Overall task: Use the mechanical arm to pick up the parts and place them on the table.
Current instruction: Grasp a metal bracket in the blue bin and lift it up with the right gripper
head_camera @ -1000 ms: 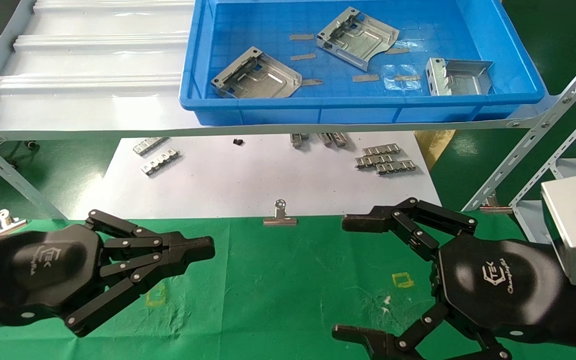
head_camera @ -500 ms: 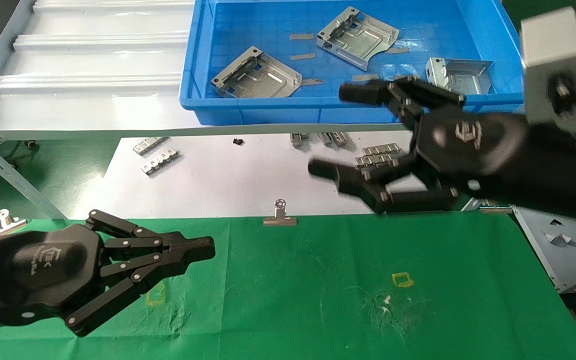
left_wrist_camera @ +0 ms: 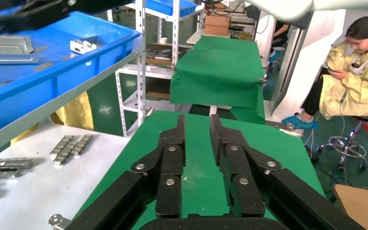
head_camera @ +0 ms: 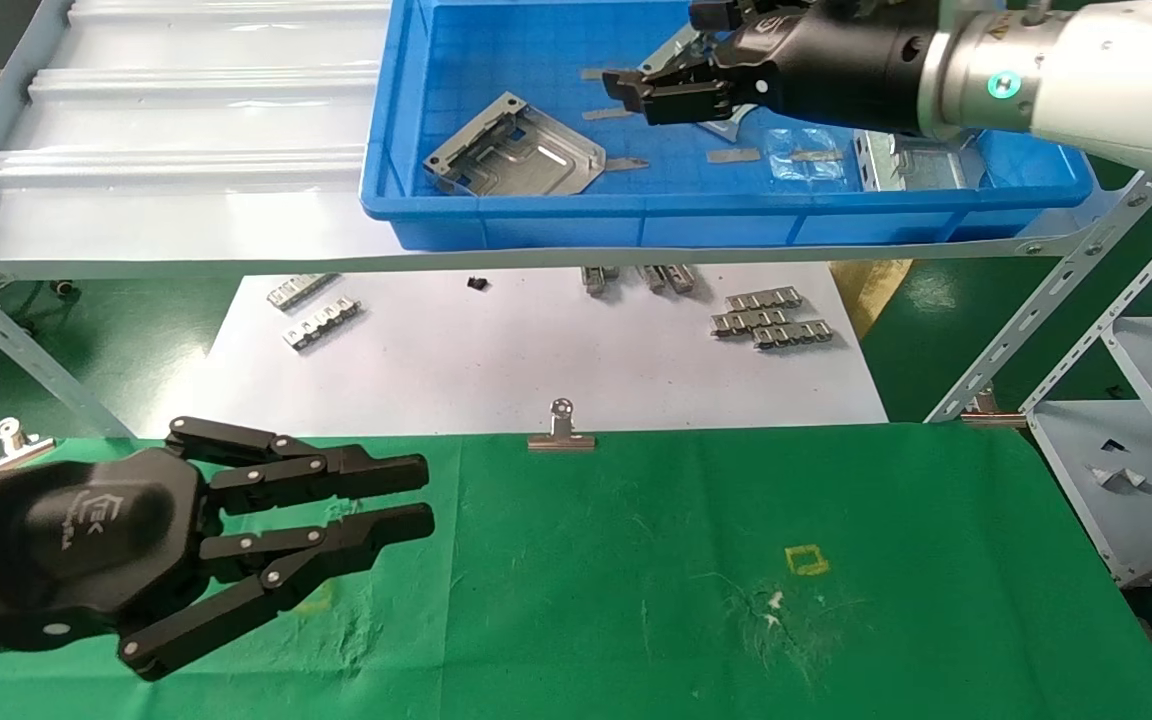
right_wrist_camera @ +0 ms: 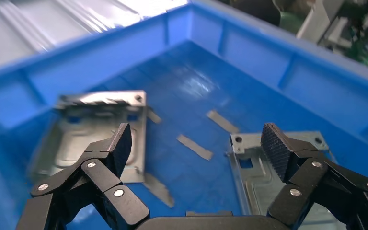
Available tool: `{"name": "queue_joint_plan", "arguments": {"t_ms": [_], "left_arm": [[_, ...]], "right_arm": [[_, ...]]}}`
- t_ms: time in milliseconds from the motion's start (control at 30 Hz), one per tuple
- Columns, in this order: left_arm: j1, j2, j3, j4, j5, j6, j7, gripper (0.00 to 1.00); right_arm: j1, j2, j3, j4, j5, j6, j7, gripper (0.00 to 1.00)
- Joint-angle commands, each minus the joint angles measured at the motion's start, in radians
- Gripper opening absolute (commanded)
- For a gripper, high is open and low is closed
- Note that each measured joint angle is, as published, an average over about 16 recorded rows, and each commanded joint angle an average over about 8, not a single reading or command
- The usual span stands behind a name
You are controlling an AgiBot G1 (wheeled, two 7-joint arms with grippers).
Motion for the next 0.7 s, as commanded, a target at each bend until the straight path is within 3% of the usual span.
{"name": "queue_joint_plan", "arguments": {"t_ms": [33,200,267,467,700], "left_arm": [[0.0,0.0,0.0,0.0,0.0,0.0,0.0,1.0],[0.0,0.0,0.0,0.0,0.0,0.0,0.0,1.0],[0.0,0.0,0.0,0.0,0.0,0.0,0.0,1.0],[0.0,0.0,0.0,0.0,0.0,0.0,0.0,1.0],[0.0,0.0,0.0,0.0,0.0,0.0,0.0,1.0]], "right_arm": [[0.051,-0.054,-0.028,-0.1,-0.05,0.027,-0.014,0.79],[0.128,-0.145,-0.062,-0.286,-0.106,0.069,-0.06,0.16],[0.15,-0.171,-0.07,-0.341,-0.118,0.085,-0.07,0.0],[0.187,-0.214,-0.08,-0.441,-0.129,0.134,-0.079,0.0],[0.189,-0.226,-0.098,-0.464,-0.133,0.175,-0.047,0.0]]}}
